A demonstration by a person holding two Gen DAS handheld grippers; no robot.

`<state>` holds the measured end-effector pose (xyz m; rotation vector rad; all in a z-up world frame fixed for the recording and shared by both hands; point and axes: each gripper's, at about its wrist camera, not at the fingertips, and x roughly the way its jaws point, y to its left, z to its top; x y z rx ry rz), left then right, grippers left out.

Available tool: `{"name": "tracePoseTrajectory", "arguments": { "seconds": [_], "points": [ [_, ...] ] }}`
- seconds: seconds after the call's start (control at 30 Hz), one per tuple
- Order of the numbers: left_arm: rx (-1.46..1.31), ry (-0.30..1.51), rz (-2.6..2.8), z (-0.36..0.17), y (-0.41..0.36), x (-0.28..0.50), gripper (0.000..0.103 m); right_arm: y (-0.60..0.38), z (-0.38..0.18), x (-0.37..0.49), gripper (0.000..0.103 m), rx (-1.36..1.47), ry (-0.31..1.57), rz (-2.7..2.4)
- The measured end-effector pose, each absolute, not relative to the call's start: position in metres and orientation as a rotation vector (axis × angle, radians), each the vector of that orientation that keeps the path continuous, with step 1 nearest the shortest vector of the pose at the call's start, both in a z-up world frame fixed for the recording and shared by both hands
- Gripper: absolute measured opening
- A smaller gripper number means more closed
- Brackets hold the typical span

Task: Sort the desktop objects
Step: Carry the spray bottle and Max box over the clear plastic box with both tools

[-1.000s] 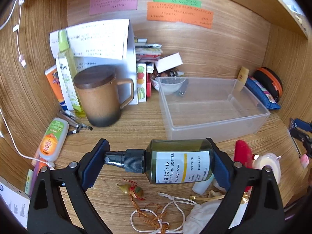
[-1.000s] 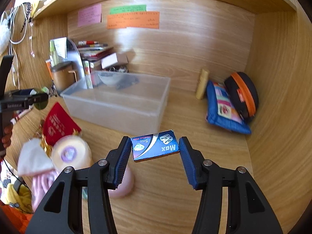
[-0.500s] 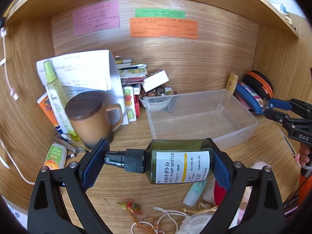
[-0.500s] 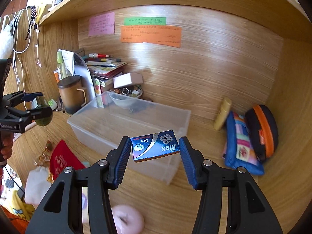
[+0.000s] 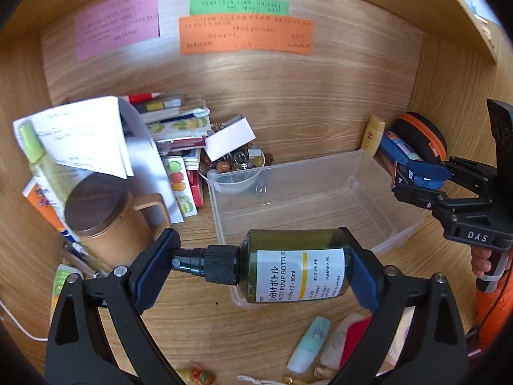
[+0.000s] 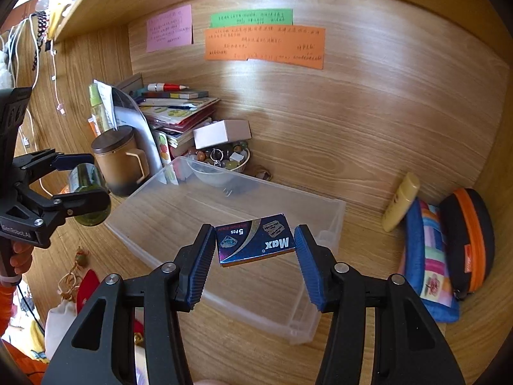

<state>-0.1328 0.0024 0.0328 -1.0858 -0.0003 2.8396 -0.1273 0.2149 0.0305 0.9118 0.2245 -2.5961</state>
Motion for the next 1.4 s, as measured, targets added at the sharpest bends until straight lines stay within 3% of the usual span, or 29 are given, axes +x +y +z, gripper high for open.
{"name": "tracePoseTrajectory", "arguments": {
  "seconds": [0.73, 1.4],
  "points": [
    [-1.254, 0.004, 2.683, 0.001, 0.017, -0.197, 0.096, 0.195, 0.000, -0.176, 0.047, 1.094, 0.324, -2.503],
    [-1.391, 0.138, 2.577, -0.029, 0.037, -0.222, 0.096, 0.175, -0.024, -0.196, 0.048, 1.213, 0.490, -2.413]
  ]
}}
